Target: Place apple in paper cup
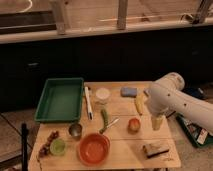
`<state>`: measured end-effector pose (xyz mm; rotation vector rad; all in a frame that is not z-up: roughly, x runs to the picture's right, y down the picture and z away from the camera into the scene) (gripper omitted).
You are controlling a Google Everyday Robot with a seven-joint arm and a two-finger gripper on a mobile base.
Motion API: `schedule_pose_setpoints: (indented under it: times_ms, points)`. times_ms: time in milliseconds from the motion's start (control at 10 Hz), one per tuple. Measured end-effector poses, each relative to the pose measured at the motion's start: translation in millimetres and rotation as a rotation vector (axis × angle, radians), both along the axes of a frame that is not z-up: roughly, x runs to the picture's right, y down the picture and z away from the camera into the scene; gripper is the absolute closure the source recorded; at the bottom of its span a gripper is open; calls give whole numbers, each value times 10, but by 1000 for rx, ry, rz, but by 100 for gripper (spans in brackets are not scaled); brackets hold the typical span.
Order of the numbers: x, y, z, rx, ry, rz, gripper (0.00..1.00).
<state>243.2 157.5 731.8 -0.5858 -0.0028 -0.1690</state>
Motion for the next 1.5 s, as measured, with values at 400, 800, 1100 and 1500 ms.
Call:
schedule_pose_setpoints:
  times_ms: [400, 800, 1100, 1500]
  points:
    - [-131, 175, 144, -11, -51, -69, 20]
    - [-205, 334, 273, -21, -99, -124, 20]
    - [-248, 410, 317, -30, -134, -168, 20]
    - [-295, 445, 382, -41, -177, -237, 20]
